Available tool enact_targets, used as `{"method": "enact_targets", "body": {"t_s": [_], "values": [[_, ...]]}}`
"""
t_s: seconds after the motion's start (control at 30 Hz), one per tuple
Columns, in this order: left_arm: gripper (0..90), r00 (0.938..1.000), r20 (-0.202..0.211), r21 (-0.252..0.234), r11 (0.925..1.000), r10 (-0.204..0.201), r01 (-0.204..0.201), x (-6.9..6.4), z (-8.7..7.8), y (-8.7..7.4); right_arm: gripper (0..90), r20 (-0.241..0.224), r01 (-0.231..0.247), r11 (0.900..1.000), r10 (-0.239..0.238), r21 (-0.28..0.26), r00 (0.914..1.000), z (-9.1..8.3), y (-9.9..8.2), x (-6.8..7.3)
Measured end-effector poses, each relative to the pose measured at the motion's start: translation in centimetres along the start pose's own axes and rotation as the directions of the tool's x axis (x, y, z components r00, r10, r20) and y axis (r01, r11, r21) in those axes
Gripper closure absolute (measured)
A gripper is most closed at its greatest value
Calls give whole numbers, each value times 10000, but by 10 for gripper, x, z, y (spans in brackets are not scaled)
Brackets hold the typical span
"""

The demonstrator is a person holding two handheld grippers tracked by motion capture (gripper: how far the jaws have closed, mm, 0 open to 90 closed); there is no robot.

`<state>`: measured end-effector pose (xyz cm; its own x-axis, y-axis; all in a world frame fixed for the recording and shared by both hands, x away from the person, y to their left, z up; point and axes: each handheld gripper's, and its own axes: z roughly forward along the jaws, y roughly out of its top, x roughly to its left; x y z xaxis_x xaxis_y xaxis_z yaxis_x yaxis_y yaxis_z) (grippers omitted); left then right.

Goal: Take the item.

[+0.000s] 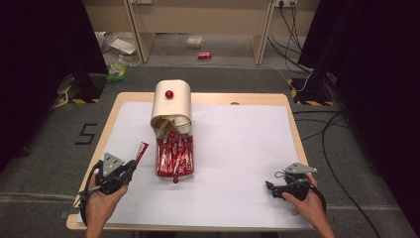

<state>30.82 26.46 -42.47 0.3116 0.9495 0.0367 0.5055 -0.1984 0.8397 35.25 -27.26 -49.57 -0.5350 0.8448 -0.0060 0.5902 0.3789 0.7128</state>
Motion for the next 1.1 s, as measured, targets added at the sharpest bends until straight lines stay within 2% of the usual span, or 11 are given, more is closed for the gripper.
{"method": "enact_targets", "body": {"t_s": [0.5, 0.77, 0.93, 1.1], "values": [[854, 9987, -322, 0, 9992, -396, 396, 17, 19, -15, 96, -4, -7, 10000, 7, -1, 10000, 0, 0, 0], [854, 9982, -439, 223, 9989, -412, 423, 20, 30, -22, 96, -5, -5, 10000, 5, 2, 10000, 0, 0, 0], [854, 9973, -673, 314, 9990, -310, 331, 25, 36, -26, 96, -7, -7, 10000, 7, 0, 10000, 0, 0, 0], [853, 9965, -737, 604, 9972, -398, 443, 27, 45, -34, 96, -9, -9, 10000, 9, 0, 10000, 0, 0, 0]]}}
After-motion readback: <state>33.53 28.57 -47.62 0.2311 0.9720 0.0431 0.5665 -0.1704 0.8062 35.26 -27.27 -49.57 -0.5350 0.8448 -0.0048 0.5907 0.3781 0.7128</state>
